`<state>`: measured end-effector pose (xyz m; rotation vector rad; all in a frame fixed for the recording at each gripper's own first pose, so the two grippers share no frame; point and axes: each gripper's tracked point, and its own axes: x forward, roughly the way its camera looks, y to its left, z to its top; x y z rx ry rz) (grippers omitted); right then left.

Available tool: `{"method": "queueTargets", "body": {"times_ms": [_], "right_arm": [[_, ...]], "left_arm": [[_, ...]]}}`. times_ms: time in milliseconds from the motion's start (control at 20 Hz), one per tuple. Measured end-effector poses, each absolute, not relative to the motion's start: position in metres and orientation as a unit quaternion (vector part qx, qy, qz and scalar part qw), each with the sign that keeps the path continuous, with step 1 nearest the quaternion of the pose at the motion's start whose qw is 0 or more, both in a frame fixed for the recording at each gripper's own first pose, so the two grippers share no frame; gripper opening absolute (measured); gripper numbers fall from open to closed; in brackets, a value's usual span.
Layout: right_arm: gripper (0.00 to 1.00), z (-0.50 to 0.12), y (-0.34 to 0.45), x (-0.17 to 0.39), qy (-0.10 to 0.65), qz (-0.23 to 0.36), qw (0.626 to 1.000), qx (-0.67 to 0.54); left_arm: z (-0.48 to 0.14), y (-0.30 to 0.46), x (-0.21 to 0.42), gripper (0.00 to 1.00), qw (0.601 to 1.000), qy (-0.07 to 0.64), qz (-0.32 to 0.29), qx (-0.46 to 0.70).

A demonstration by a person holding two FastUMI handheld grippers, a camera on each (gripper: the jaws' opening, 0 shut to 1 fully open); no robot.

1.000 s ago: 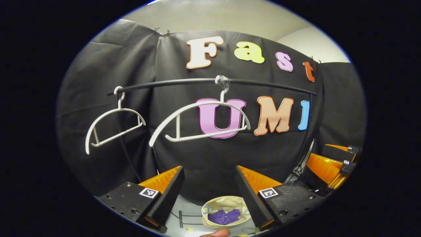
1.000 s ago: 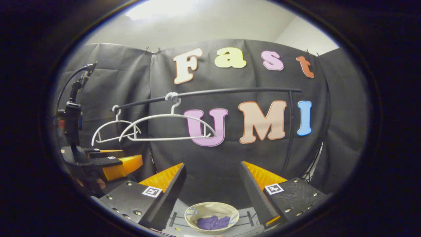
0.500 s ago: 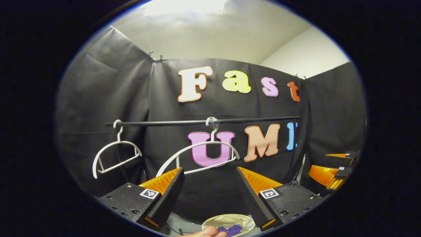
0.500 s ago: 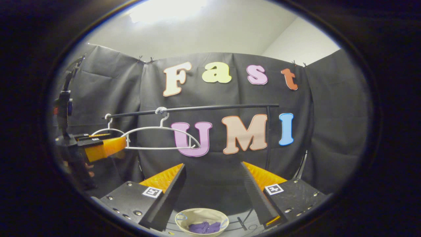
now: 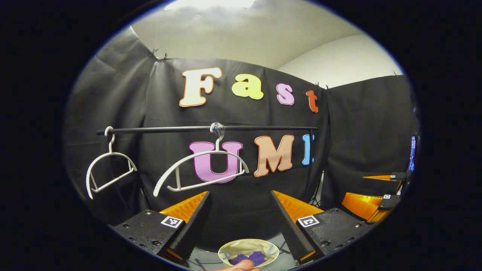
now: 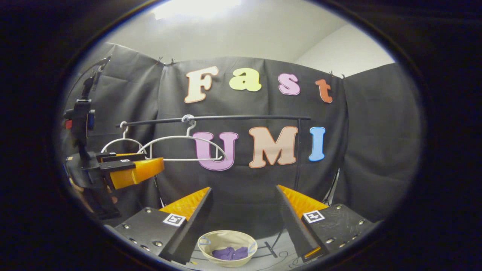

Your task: Grasp the clothes on the hanger with both hands and then place them into the laundry hamper below.

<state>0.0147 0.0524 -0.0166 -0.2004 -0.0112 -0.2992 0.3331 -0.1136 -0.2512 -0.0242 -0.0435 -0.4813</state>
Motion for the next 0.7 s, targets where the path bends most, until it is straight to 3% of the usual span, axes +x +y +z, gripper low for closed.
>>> {"method": "queueTargets", "body": {"times_ms": [450, 500, 700], "right_arm": [[0.98, -0.036, 0.053, 0.024, -0.01, -0.173, 0.983, -0.054], [0.92, -0.036, 0.053, 0.026, -0.008, -0.171, 0.984, -0.055], [0.92, -0.035, 0.044, 0.036, -0.004, -0.162, 0.985, -0.068]], "left_arm": [[-0.292, -0.108, 0.355, 0.93, 0.97, 0.009, -0.244, 0.002], [-0.3, -0.109, 0.358, 0.95, 0.969, 0.02, -0.246, 0.011], [-0.304, -0.114, 0.367, 0.92, 0.97, 0.026, -0.243, 0.012]]}}
